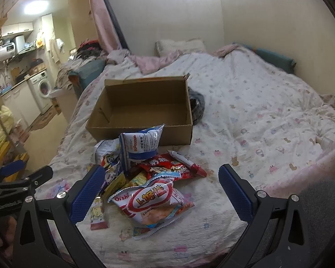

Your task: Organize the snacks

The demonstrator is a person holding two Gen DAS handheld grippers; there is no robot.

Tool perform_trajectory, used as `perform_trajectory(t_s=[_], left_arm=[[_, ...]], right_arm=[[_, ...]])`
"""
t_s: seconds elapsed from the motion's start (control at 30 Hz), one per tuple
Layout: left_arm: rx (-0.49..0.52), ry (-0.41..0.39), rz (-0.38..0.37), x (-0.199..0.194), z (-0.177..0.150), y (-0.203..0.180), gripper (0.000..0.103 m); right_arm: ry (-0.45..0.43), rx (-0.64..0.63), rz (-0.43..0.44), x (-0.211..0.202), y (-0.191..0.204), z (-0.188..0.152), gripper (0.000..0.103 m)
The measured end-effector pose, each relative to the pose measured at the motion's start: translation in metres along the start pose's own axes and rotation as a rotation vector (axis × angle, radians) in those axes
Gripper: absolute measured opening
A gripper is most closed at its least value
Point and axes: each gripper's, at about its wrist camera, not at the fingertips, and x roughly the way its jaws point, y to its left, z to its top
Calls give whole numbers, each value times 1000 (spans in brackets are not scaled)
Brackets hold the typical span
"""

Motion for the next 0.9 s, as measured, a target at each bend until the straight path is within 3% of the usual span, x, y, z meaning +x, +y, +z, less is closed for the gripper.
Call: perform_trajectory(t_s=[0.2, 0.53, 0.9], left_arm=[[-7, 77, 16, 15, 25, 9, 103], [-8, 254, 8, 52, 54, 19, 103], [-64, 328, 14, 78, 53, 37, 103]], right_arm=[[209, -7, 92, 23, -28, 20, 103], [503, -6, 186, 63, -43, -10, 103], [601, -159, 197, 108, 0, -31, 103]])
